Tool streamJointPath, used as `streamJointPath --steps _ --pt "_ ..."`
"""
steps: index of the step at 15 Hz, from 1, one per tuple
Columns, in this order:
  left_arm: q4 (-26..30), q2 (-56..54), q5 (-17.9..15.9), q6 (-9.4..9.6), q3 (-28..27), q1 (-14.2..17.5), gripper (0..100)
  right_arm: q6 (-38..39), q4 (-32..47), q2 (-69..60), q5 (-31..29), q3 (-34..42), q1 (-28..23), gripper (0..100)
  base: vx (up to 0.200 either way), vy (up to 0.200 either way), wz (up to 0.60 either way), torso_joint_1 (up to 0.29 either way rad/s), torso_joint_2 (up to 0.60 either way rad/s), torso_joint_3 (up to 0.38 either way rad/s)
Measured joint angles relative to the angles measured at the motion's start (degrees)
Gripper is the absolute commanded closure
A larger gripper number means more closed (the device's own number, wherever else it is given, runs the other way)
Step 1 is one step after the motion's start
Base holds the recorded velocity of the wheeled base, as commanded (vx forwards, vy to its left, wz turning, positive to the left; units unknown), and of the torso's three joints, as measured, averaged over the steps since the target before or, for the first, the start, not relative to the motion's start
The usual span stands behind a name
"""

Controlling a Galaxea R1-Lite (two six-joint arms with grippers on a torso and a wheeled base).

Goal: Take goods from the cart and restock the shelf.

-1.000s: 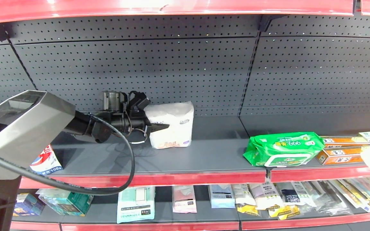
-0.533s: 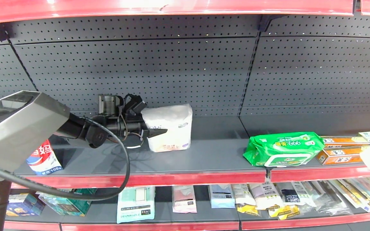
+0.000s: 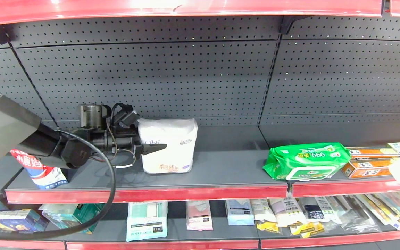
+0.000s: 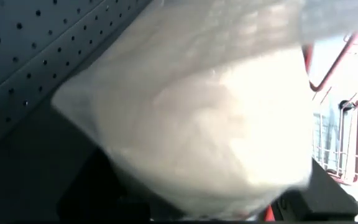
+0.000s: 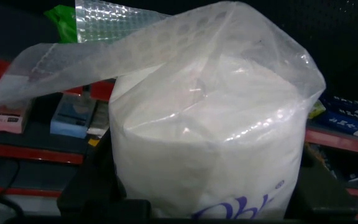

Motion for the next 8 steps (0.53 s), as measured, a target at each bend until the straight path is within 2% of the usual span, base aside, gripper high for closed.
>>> streamJointPath --steps 3,5,8 --pt "-6.3 -1.5 -0.7 -0.06 5.9 0.8 100 0.0 0.0 0.1 0.0 0.0 0.0 100 0.000 0.000 0.00 0.000 0.00 0.000" --pt "-7.4 -1.8 -2.7 -0.06 8.9 1.0 100 0.0 -0.1 0.5 0.0 -0.1 0.0 100 0.000 0.000 0.00 0.000 0.00 0.000" --pt "-8.0 -2.0 -4.7 0.07 10.6 1.1 100 0.0 -0.3 1.0 0.1 -0.3 0.0 100 0.000 0.000 0.00 0.000 0.00 0.000"
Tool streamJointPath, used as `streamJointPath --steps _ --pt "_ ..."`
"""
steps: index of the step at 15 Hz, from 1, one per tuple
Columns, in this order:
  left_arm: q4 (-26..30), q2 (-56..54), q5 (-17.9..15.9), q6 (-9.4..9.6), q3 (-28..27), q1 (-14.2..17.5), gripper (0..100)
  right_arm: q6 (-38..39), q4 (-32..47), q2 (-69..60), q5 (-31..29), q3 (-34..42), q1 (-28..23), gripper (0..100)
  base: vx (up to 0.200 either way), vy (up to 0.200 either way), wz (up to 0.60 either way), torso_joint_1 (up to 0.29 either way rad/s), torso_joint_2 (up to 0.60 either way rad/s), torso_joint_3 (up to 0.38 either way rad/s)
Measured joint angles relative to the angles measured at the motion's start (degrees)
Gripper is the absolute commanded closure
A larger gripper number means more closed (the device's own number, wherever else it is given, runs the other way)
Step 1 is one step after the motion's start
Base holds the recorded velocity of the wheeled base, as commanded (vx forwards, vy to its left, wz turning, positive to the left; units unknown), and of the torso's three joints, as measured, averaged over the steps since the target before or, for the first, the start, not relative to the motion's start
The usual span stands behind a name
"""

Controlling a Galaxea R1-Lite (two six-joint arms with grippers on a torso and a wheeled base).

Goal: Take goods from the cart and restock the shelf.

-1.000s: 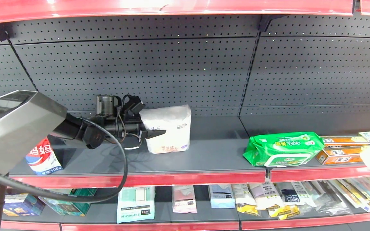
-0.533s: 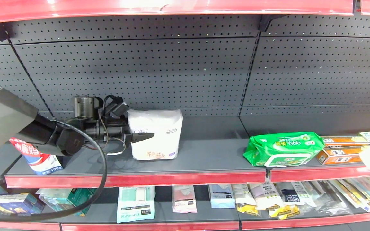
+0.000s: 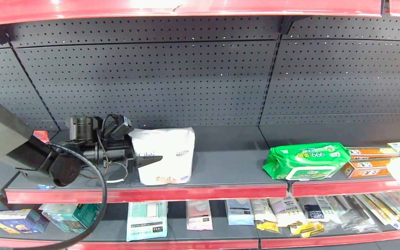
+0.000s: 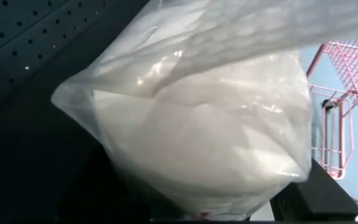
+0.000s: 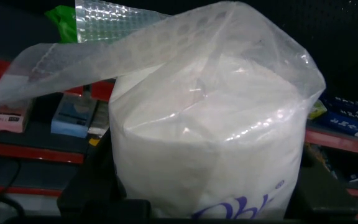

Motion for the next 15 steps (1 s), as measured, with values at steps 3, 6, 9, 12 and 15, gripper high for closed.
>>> streamJointPath --steps 3,6,9,12,15 --pt "-5.6 1.5 -1.2 0.00 0.6 0.3 100 0.0 0.1 0.2 -0.1 -0.1 0.0 100 0.000 0.000 0.00 0.000 0.00 0.000" --pt "-11.6 4.4 -2.4 -0.40 1.0 1.3 100 0.0 0.0 0.2 -0.1 -0.3 0.0 100 0.000 0.000 0.00 0.000 0.00 0.000" --pt "-12.1 4.9 -2.6 -0.38 2.3 1.7 100 0.0 0.0 0.2 -0.2 -0.3 0.0 100 0.000 0.000 0.00 0.000 0.00 0.000" --pt "-12.1 4.7 -3.9 -0.35 3.1 2.3 100 0.0 0.0 0.3 -0.2 -0.2 0.0 100 0.000 0.000 0.00 0.000 0.00 0.000" --pt "-11.8 4.2 -4.8 -0.40 3.4 2.7 100 0.0 0.0 0.4 -0.3 -0.2 0.0 100 0.000 0.000 0.00 0.000 0.00 0.000"
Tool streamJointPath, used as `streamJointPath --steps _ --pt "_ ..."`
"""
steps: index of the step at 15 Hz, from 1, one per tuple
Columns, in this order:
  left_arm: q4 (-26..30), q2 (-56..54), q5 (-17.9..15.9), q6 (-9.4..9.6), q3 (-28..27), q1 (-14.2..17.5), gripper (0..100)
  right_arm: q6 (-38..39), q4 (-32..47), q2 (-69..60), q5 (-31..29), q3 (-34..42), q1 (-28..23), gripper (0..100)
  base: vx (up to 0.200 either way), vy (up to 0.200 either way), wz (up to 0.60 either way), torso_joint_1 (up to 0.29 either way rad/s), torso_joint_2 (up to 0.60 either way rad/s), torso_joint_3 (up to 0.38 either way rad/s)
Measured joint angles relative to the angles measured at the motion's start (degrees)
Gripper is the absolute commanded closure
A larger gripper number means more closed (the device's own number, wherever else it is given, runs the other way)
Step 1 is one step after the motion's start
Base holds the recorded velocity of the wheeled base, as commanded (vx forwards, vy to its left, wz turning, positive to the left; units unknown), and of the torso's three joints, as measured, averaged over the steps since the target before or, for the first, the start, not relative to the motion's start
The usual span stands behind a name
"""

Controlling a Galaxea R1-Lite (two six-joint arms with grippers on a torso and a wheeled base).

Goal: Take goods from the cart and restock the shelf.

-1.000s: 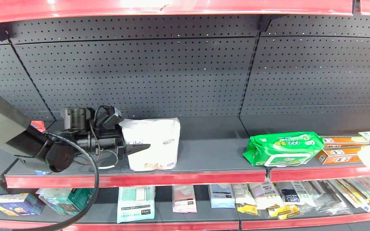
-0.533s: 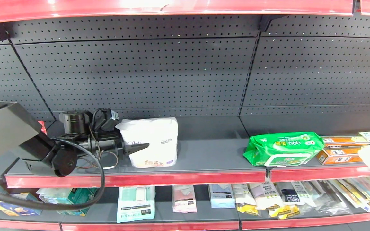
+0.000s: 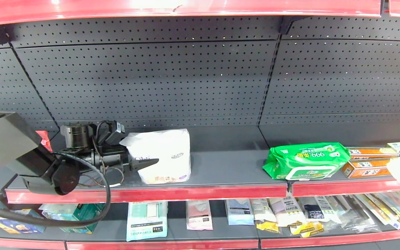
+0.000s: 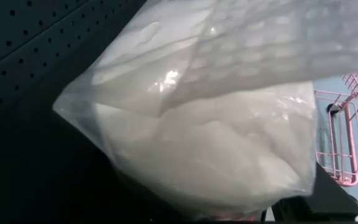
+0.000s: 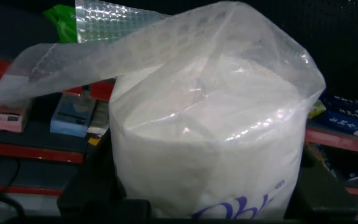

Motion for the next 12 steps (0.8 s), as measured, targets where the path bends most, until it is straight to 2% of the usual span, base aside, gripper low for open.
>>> streamJointPath --steps 9,12 --pt "-0.3 -0.3 -3.7 0.07 1.1 0.8 100 -0.1 -0.1 0.8 -0.1 -0.7 0.0 100 0.000 0.000 0.00 0.000 0.00 0.000" --pt "-0.4 -0.3 -3.4 0.00 1.1 0.8 100 -0.1 -0.1 1.2 -0.2 -0.9 0.0 100 0.000 0.000 0.00 0.000 0.00 0.000"
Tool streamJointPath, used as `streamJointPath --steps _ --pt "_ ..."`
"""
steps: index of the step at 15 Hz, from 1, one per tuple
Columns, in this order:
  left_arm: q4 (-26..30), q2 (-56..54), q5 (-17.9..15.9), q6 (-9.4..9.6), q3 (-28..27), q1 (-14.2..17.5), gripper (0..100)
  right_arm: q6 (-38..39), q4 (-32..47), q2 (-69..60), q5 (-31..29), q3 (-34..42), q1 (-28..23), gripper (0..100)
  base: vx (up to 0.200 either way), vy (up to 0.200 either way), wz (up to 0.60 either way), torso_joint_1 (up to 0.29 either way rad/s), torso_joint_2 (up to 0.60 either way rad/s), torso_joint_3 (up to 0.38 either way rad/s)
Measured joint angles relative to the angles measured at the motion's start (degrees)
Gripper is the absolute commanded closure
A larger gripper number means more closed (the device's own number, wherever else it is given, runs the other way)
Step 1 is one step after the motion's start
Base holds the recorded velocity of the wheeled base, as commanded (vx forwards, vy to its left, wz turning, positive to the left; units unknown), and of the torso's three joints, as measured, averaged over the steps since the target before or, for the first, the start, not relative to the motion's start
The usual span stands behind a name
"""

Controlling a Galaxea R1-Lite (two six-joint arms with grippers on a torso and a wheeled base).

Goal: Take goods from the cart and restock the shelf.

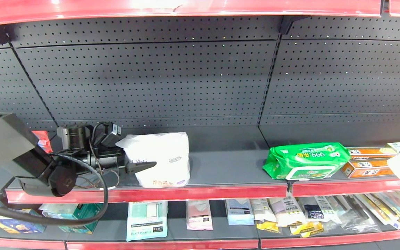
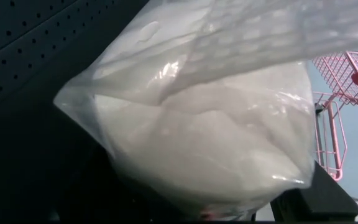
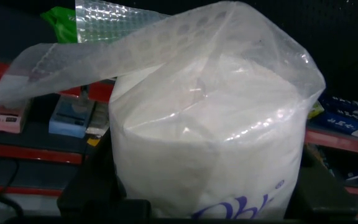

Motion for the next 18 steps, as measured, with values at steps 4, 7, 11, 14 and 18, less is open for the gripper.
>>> streamJointPath --steps 4,7,11,14,18 --pt "0.0 0.0 2.5 0.22 -0.2 0.0 100 0.0 0.0 0.3 0.0 -0.1 0.0 100 0.000 0.000 0.00 0.000 0.00 0.000" --pt "-0.1 0.0 3.7 0.18 -0.1 0.0 100 0.0 -0.1 0.4 0.0 -0.1 0.0 100 0.000 0.000 0.00 0.000 0.00 0.000" --pt "-0.1 -0.2 3.8 -0.06 0.0 -0.1 100 0.0 -0.1 0.4 0.0 -0.2 0.0 100 0.000 0.000 0.00 0.000 0.00 0.000" --pt "0.1 -0.7 3.5 -0.52 0.3 -0.2 100 0.0 -0.1 0.4 0.0 -0.2 0.0 100 0.000 0.000 0.00 0.000 0.00 0.000" --pt "0.0 -1.9 3.5 -1.07 1.7 -0.2 100 0.0 -0.1 0.4 0.0 -0.2 0.0 100 0.000 0.000 0.00 0.000 0.00 0.000"
